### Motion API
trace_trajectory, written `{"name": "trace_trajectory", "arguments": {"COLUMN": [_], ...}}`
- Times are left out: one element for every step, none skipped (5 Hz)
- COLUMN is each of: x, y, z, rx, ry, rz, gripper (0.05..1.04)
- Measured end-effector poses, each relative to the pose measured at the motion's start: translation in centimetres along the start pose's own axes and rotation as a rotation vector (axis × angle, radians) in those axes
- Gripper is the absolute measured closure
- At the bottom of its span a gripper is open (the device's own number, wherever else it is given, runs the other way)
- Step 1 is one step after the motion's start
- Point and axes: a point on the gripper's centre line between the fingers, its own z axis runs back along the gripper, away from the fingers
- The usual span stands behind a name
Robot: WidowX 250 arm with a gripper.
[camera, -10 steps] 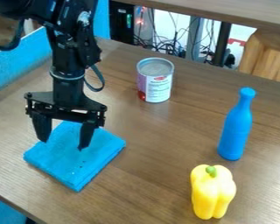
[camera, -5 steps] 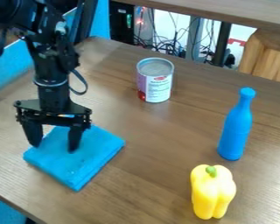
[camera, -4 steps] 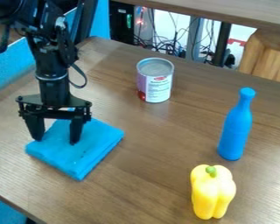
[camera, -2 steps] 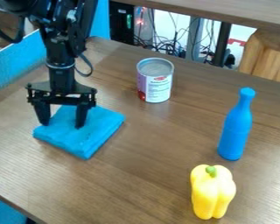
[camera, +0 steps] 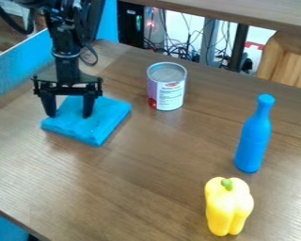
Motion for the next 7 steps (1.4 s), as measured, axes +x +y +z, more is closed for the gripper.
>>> {"name": "trace_trajectory", "arguments": {"x": [1.6, 3.2, 3.6, 3.4, 2.9, 3.3, 3.3], "y": [0.0, -0.1, -0.1, -0.1, 0.9, 3.0, 4.3], "z": [-0.1, -0.2, -0.1, 0.2, 1.0, 5.2, 7.8], "rx": [0.003, 0.004, 0.004, -0.019, -0.066, -0.15, -0.198], "ry": [0.013, 0.013, 0.015, 0.035, 0.086, 0.063, 0.089], "rz": [0.027, 0.063, 0.077, 0.104, 0.136, 0.181, 0.189], "gripper": [0.079, 0.079, 0.079, 0.079, 0.079, 0.08, 0.08]}}
